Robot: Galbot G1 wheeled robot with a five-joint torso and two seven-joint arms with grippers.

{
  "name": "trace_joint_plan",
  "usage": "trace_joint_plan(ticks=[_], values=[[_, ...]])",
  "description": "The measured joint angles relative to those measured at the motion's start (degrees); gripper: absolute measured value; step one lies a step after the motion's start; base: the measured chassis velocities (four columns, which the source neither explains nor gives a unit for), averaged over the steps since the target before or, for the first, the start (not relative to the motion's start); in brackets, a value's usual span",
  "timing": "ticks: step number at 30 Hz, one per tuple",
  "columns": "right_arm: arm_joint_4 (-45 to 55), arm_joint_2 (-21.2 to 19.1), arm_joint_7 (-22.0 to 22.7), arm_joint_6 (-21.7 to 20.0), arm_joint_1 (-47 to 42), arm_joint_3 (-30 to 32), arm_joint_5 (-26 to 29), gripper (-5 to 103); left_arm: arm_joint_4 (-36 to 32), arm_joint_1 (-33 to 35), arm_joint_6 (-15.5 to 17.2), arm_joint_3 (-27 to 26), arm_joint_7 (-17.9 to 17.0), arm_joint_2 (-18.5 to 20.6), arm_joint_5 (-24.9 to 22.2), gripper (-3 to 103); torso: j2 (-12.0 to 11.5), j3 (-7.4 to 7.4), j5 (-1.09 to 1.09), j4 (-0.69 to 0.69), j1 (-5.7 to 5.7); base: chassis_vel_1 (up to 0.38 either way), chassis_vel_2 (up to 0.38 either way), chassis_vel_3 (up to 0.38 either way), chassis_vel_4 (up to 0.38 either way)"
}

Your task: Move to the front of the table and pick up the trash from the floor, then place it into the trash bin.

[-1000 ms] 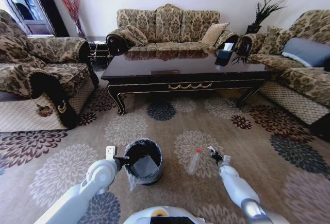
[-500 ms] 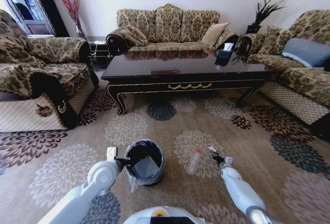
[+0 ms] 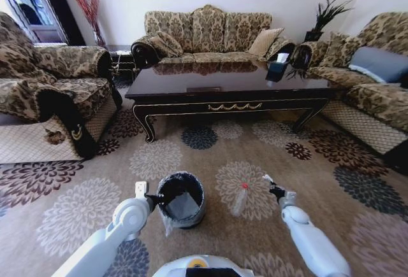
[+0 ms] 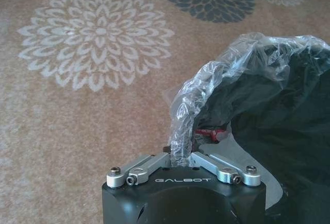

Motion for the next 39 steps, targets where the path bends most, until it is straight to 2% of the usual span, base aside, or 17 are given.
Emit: trace_joint_plan(ticks=[1, 6, 8, 10, 15, 16, 19, 22, 28, 31, 32, 39], values=[[0.0, 0.0, 0.0, 0.0, 0.0, 0.0, 0.0, 0, 0.0, 0.0, 0.0, 0.0, 0.0, 0.0, 0.0, 0, 0.0, 0.0, 0.0, 0.0, 0.0, 0.0, 0.0, 0.0, 0.0], [15.2, -0.6, 2.3, -0.4, -8.7, 2.0, -0.4, 0, 0.9, -0.8, 0.0, 1.0, -0.1, -1.7, 0.4, 0, 0.0, 0.0, 0.02, -0.01, 0.0, 0.0, 0.0, 0.0, 0.0], [17.3, -0.6, 2.5, -0.6, -9.8, 2.2, -0.5, 0, 1.0, -1.0, 0.0, 1.2, -0.1, -1.9, 0.4, 0, 0.0, 0.0, 0.03, -0.02, 0.0, 0.0, 0.0, 0.0, 0.0], [24.9, -0.5, 3.0, -0.7, -13.2, 3.0, -1.4, 0, 1.3, -2.0, 0.0, 2.0, -0.3, -2.5, 0.4, 0, 0.0, 0.0, 0.02, 0.0, 0.0, 0.0, 0.0, 0.0, 0.0], [33.0, -0.7, 3.3, -0.8, -16.8, 3.7, -2.4, 0, 1.8, -3.2, 0.0, 2.7, -0.5, -3.1, 0.4, 0, 0.0, 0.0, 0.01, 0.0, 0.0, 0.0, 0.0, 0.0, 0.0], [37.3, -0.7, 3.5, -1.2, -18.8, 3.8, -3.1, 0, 1.9, -3.6, 0.0, 3.2, -0.5, -3.1, 0.1, 0, 0.0, 0.0, 0.02, 0.01, 0.0, 0.0, 0.0, 0.0, 0.0], [40.1, -0.6, 3.6, -1.5, -20.1, 3.8, -4.0, 0, 2.1, -4.1, 0.0, 3.7, -0.6, -3.1, 0.1, 0, 0.0, 0.0, 0.02, 0.0, 0.0, 0.0, 0.0, 0.0, 0.0], [47.2, 0.1, 3.7, -1.9, -23.2, 3.3, -6.5, 0, 2.5, -6.0, 0.0, 5.8, -1.3, -3.7, -0.3, 0, 0.0, 0.0, 0.02, 0.0, 0.0, 0.0, 0.0, 0.0, 0.0], [55.3, 0.5, 3.5, -2.4, -28.0, 3.0, -9.1, 0, 3.5, -9.8, 0.0, 8.9, -2.1, -4.7, -1.4, 0, 0.0, 0.0, 0.02, -0.01, 0.0, 0.0, 0.0, 0.0, 0.0], [56.0, 0.6, 3.4, -2.4, -28.7, 3.0, -9.4, 0, 3.8, -10.4, 0.0, 9.4, -2.2, -4.7, -1.4, 0, 0.0, 0.0, 0.01, 0.0, 0.0, 0.0, 0.0, 0.0, 0.0], [58.7, 1.0, 3.0, -2.3, -31.8, 2.9, -10.8, 0, 4.4, -12.8, 0.0, 11.1, -2.6, -4.9, -2.1, 0, 0.0, 0.01, 0.02, 0.0, 0.0, 0.0, 0.0, 0.0, 0.0], [62.7, 1.4, 1.8, -1.4, -36.7, 2.1, -14.6, 0, 5.8, -18.0, 0.0, 14.8, -4.1, -5.9, -4.3, 0, 0.0, 0.01, 0.02, -0.01, 0.0, 0.0, 0.0, 0.0, 0.0]])
